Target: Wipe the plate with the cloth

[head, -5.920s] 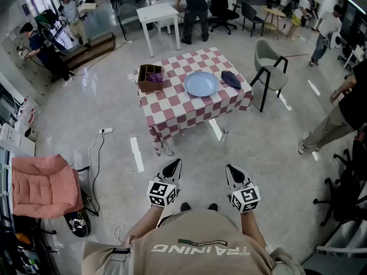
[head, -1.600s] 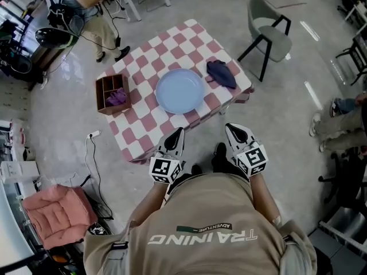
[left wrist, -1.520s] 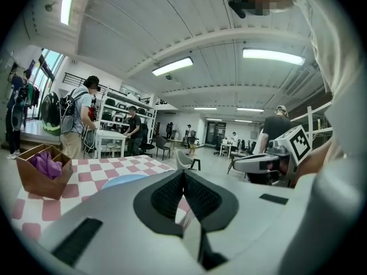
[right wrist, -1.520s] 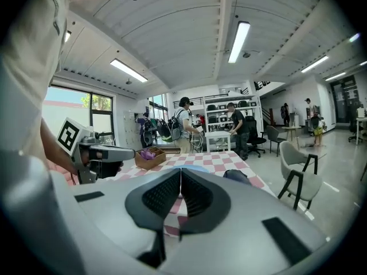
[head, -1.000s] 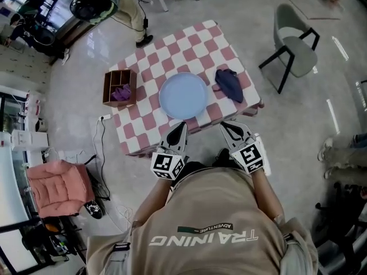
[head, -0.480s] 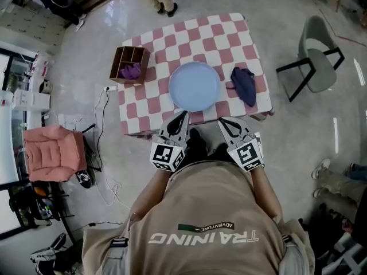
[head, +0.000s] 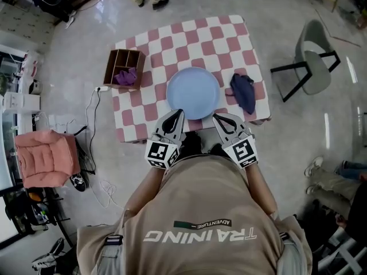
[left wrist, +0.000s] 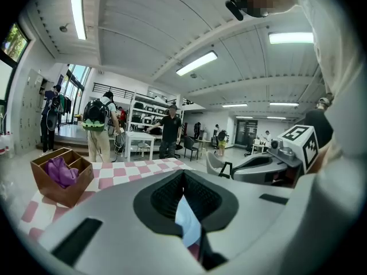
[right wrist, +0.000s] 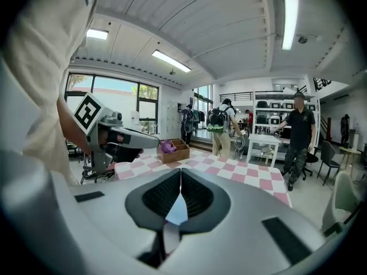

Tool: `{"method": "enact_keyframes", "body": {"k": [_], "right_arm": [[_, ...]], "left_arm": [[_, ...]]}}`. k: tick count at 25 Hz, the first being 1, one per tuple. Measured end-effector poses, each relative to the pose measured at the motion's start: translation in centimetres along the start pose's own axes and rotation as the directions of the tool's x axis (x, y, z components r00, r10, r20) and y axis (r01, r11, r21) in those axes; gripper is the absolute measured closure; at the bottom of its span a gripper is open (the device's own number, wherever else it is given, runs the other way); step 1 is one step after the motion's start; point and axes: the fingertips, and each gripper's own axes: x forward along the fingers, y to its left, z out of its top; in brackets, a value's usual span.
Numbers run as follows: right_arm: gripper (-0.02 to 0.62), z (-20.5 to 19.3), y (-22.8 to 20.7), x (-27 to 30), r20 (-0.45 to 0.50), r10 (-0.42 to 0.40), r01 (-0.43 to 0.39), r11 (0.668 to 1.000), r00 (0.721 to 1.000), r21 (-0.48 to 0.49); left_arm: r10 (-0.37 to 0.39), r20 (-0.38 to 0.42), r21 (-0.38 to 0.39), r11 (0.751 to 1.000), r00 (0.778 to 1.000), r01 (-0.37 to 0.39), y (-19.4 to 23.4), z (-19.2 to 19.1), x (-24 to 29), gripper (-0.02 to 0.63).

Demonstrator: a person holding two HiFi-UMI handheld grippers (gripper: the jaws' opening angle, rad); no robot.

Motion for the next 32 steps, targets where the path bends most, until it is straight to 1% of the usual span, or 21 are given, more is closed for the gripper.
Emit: {"method": "enact_keyframes", "body": {"k": [5, 9, 12, 15, 18, 22, 27, 32], "right_arm": [[0.577, 1.2, -1.0, 2.9, -0.015, -0.031, 0.030, 0.999, 0.999, -0.031], [0.577, 1.6, -1.7, 5.0, -0.040, -0.058, 0.058, 0.998, 0.998, -0.011], [0.577, 1.3, -1.5, 6.7, -0.054, -0.073, 0.073, 0.997, 0.996, 0.001], [0.577, 1.3, -1.3, 7.7, -0.059, -0.081, 0.084, 0.996, 0.995, 0.033], [0.577, 1.3, -1.9, 7.7, -0.075, -0.089, 0.093, 0.995, 0.993, 0.048], [0.577, 1.4, -3.5, 7.7, -0.083, -0.108, 0.111, 0.993, 0.991, 0.038], [0.577, 1.4, -5.4, 7.9, -0.087, -0.080, 0.083, 0.996, 0.993, 0.029], [0.577, 1.2, -9.3, 7.0, -0.079, -0.098, 0.100, 0.995, 0.992, 0.026]], "left_arm": [[-0.032, -0.017, 0.044, 0.999, 0.999, 0.032, 2.8, 0.3, 0.7, 0.594], [-0.055, -0.038, 0.025, 0.998, 0.998, 0.056, 5.3, -0.4, 1.1, 0.594], [-0.072, -0.026, 0.019, 0.997, 0.997, 0.072, 7.1, -0.4, 1.6, 0.594], [-0.089, -0.020, 0.015, 0.996, 0.996, 0.089, 8.3, -0.5, 2.4, 0.594], [-0.108, -0.013, -0.003, 0.994, 0.994, 0.108, 8.3, -0.3, 3.1, 0.594], [-0.122, -0.018, -0.010, 0.992, 0.992, 0.122, 8.3, 0.0, 4.3, 0.594], [-0.084, -0.004, -0.020, 0.996, 0.996, 0.084, 8.1, 1.6, 5.8, 0.594], [-0.056, -0.003, -0.016, 0.998, 0.998, 0.056, 7.2, 2.6, 6.7, 0.594]]}}
